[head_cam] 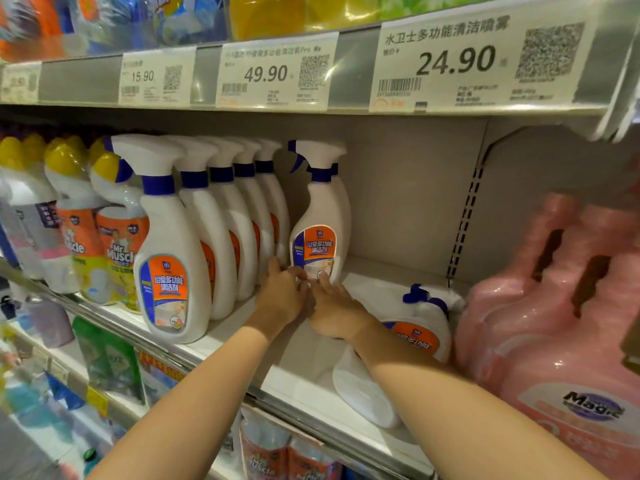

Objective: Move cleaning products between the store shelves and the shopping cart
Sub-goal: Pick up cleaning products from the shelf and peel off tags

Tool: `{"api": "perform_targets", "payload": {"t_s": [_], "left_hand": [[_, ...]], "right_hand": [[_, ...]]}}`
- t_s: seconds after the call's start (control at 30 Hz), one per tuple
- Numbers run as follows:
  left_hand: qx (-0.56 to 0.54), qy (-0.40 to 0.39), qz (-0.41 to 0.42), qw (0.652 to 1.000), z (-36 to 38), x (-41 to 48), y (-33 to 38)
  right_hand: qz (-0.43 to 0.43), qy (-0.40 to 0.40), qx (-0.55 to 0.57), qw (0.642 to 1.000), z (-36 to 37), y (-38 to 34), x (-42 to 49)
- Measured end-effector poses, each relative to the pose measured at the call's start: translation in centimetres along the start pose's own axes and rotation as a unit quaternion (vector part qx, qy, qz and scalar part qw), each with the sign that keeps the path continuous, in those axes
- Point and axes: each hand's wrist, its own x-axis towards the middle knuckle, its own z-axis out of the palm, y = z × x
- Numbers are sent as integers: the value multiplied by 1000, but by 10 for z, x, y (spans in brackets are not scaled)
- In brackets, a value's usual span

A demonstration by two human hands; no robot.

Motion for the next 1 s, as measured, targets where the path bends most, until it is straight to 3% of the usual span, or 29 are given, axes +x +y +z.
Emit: {"api": "perform_targets", "payload": {"t_s": [0.23,0.3,0.4,0.47,0.6,0.73,0.9,1.0], "left_hand": [[33,-52,-16,998,2,0,1],[41,-94,-29,994,-1,-7,4],[32,-132,-37,990,-8,-22,19],[-6,-145,-24,989,-13,-30,32],[-23,-235,-6,972,-29,-56,70],[-24,-275,-15,961,-25,-70,88],[-39,-273,-47,960,-14,-86,93],[-69,-264,-66,960,-13,-91,96]], "right_hand": [[9,18,38,999,-4,-1,-5],[9,69,95,993,-7,-6,-12],[46,194,213,956,-24,-10,-32],[70,236,225,943,-35,-7,-46],[114,202,190,954,-39,6,-74],[152,223,186,945,-27,17,-101],[180,233,174,940,-13,25,-126],[212,255,231,915,-1,28,-135]]}}
